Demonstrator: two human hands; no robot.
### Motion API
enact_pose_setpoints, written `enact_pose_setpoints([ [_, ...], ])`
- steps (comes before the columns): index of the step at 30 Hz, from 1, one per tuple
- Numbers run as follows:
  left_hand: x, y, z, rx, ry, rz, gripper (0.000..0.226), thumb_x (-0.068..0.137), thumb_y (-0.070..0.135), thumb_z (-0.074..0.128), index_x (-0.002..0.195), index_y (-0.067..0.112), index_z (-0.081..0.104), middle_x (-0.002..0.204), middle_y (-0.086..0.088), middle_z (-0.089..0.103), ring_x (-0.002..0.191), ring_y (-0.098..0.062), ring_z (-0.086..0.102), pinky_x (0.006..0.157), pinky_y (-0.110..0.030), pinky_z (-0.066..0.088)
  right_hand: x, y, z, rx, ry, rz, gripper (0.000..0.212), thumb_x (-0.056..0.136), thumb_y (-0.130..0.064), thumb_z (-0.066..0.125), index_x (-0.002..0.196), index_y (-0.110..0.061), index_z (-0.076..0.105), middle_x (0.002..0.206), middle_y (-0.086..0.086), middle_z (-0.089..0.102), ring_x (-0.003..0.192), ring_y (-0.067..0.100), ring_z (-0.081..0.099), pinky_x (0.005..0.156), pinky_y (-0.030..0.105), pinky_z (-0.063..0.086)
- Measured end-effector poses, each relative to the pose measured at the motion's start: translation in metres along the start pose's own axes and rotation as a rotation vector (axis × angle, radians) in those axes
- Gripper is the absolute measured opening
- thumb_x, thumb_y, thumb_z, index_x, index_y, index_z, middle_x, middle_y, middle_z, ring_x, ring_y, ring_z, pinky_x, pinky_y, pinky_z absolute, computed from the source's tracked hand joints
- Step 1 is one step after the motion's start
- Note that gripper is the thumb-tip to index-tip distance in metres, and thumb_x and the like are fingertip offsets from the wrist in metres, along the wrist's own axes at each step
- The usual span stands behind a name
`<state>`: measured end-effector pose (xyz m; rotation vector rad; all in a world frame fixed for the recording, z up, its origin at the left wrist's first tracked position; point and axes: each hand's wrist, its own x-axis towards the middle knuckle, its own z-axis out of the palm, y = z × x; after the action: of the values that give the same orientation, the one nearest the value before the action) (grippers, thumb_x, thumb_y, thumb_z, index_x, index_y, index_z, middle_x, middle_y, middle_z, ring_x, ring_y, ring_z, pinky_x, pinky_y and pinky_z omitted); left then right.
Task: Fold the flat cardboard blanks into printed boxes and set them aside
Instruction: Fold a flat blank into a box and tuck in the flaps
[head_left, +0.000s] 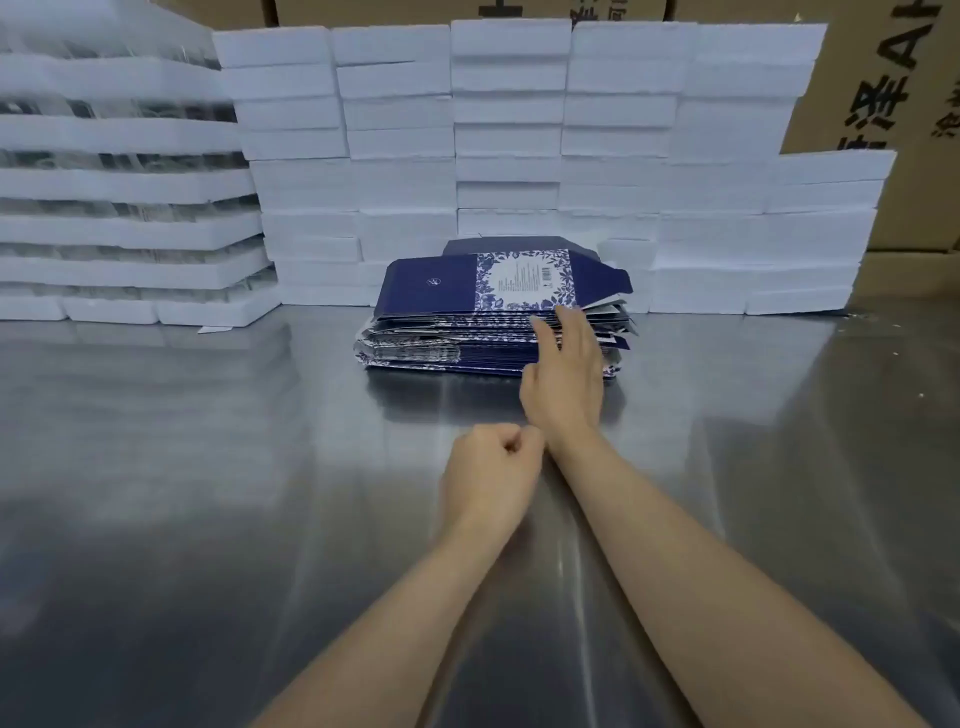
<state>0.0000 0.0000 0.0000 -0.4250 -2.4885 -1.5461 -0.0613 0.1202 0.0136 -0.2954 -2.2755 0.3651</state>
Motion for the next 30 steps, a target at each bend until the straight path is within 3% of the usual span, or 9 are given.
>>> enact_pose_setpoints([
  [2, 0.002, -0.001, 0.002, -0.006, 0.002, 0.007, 0.034, 0.084, 0.024, 0.053, 0.058, 0.002, 0.051, 0.058, -0.015, 0.057, 0.053, -0.020, 0.042, 0.053, -0.032, 0.035, 0.010, 0.000, 0.010, -0.128, -0.003, -0.051, 0.059, 0.085, -0.012, 0.051, 0.143, -0.015, 0.042, 0.159, 0.011, 0.018, 0.149, 0.029, 0.005, 0.121, 0.041, -0.001],
  [4, 0.002, -0.001, 0.002, -0.003, -0.012, 0.007, 0.032, 0.083, 0.023, 0.053, 0.061, 0.000, 0.053, 0.059, -0.017, 0.055, 0.054, -0.020, 0.040, 0.053, -0.032, 0.035, 0.018, -0.001, 0.018, -0.169, -0.009, -0.100, 0.060, 0.085, -0.015, 0.052, 0.144, -0.016, 0.041, 0.160, 0.011, 0.014, 0.149, 0.029, 0.000, 0.120, 0.044, -0.007],
  [9, 0.000, 0.000, -0.001, -0.004, -0.038, 0.042, 0.033, 0.082, 0.026, 0.052, 0.062, 0.000, 0.051, 0.059, -0.017, 0.052, 0.055, -0.021, 0.037, 0.053, -0.032, 0.034, 0.030, 0.006, 0.029, -0.244, -0.054, -0.150, 0.056, 0.085, -0.018, 0.050, 0.141, -0.015, 0.042, 0.160, 0.008, 0.017, 0.149, 0.028, -0.001, 0.118, 0.048, -0.009],
  [15, -0.003, 0.002, -0.003, 0.017, -0.060, 0.045, 0.039, 0.073, 0.038, 0.042, 0.067, 0.001, 0.053, 0.062, -0.016, 0.054, 0.058, -0.026, 0.042, 0.055, -0.037, 0.042, 0.033, 0.005, 0.035, -0.343, -0.101, -0.156, 0.065, 0.087, -0.012, 0.045, 0.149, -0.010, 0.028, 0.162, 0.004, 0.012, 0.149, 0.026, -0.004, 0.115, 0.056, -0.012],
  [19, 0.000, 0.001, -0.006, -0.019, -0.022, 0.059, 0.036, 0.080, 0.030, 0.047, 0.061, 0.001, 0.053, 0.062, -0.017, 0.057, 0.055, -0.023, 0.043, 0.054, -0.036, 0.041, 0.031, 0.001, 0.027, -0.368, 0.076, -0.155, 0.070, 0.084, 0.002, 0.044, 0.150, -0.004, 0.025, 0.160, 0.004, 0.019, 0.149, 0.025, 0.007, 0.115, 0.057, -0.008],
  [23, 0.003, 0.004, -0.009, -0.026, 0.005, 0.188, 0.037, 0.089, 0.021, 0.051, 0.057, 0.002, 0.052, 0.054, -0.016, 0.053, 0.051, -0.025, 0.042, 0.056, -0.043, 0.043, 0.016, -0.012, 0.003, -0.261, 0.352, -0.215, 0.066, 0.074, 0.011, 0.054, 0.139, -0.003, 0.047, 0.146, 0.004, 0.046, 0.142, 0.024, 0.034, 0.113, 0.059, 0.008],
  [26, 0.006, 0.005, -0.009, -0.055, 0.095, 0.256, 0.040, 0.096, 0.018, 0.051, 0.059, 0.003, 0.054, 0.050, -0.007, 0.052, 0.050, -0.019, 0.047, 0.057, -0.038, 0.039, 0.008, -0.027, -0.034, -0.143, 0.551, -0.245, 0.058, 0.075, 0.013, 0.056, 0.130, -0.004, 0.057, 0.136, 0.003, 0.056, 0.134, 0.021, 0.045, 0.112, 0.060, 0.015],
  [28, 0.006, 0.005, -0.012, -0.137, 0.163, 0.229, 0.036, 0.097, 0.015, 0.049, 0.062, 0.008, 0.055, 0.051, 0.005, 0.050, 0.050, -0.007, 0.046, 0.055, -0.027, 0.035, 0.006, -0.036, -0.070, -0.052, 0.699, -0.244, 0.046, 0.080, 0.011, 0.056, 0.122, -0.005, 0.063, 0.128, 0.002, 0.062, 0.124, 0.017, 0.055, 0.111, 0.054, 0.023],
  [30, 0.004, 0.006, -0.017, -0.244, 0.183, 0.181, 0.028, 0.097, 0.010, 0.048, 0.071, 0.014, 0.059, 0.060, 0.011, 0.053, 0.056, 0.000, 0.048, 0.060, -0.023, 0.036, 0.003, -0.043, -0.111, 0.087, 0.793, -0.219, 0.040, 0.080, 0.011, 0.056, 0.113, -0.006, 0.069, 0.120, 0.001, 0.066, 0.112, 0.012, 0.061, 0.100, 0.039, 0.036],
])
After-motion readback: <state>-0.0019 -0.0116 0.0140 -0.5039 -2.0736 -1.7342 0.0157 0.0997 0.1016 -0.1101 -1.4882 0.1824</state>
